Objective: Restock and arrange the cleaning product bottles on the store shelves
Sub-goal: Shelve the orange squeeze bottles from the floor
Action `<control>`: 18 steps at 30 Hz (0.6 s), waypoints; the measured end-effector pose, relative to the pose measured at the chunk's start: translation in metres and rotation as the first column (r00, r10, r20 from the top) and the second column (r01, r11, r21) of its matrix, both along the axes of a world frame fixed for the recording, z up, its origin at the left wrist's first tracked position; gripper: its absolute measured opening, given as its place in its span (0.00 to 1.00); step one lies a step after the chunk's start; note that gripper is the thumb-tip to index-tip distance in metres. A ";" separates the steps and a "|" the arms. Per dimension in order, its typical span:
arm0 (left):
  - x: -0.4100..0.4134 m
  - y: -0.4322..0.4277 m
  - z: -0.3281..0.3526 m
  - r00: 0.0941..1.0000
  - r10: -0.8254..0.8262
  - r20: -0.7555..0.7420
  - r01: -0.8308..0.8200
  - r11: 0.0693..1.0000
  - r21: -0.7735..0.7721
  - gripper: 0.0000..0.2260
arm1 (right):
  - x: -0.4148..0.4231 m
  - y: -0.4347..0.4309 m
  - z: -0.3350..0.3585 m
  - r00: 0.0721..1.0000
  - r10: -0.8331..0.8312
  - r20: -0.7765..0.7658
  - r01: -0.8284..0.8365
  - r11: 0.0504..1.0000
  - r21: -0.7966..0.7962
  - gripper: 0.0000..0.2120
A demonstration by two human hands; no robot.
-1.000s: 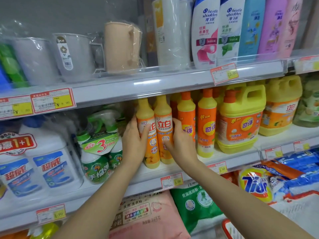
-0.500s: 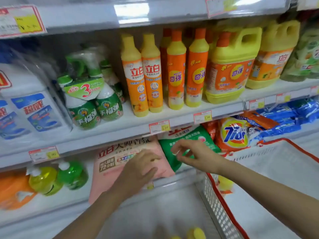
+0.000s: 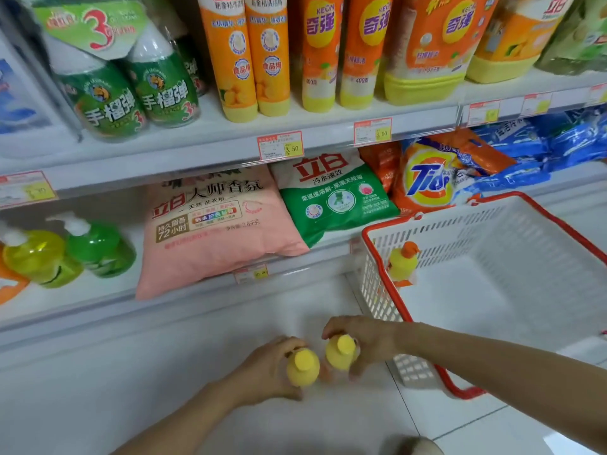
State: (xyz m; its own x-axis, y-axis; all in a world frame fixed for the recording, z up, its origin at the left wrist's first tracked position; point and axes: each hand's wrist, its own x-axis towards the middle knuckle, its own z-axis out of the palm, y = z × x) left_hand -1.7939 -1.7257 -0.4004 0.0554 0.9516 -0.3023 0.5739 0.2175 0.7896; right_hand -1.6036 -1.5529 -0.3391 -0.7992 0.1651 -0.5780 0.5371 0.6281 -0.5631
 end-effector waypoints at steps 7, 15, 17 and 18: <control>0.008 -0.005 -0.005 0.981 0.160 0.108 -0.166 0.985 0.052 0.23 | 0.012 -0.011 -0.026 0.966 -0.148 -0.213 0.161 0.986 0.044 0.29; -0.019 0.008 0.056 0.909 0.351 0.226 -0.381 0.919 0.105 0.27 | -0.009 0.009 0.023 0.873 -0.302 -0.383 0.319 0.947 -0.020 0.31; -0.027 0.013 0.083 0.889 0.386 0.246 -0.428 0.891 0.151 0.28 | -0.016 0.016 0.051 0.837 -0.326 -0.440 0.347 0.937 -0.034 0.29; -0.032 0.015 0.099 0.878 0.405 0.255 -0.455 0.872 0.182 0.29 | -0.020 0.019 0.067 0.820 -0.329 -0.469 0.354 0.935 -0.037 0.28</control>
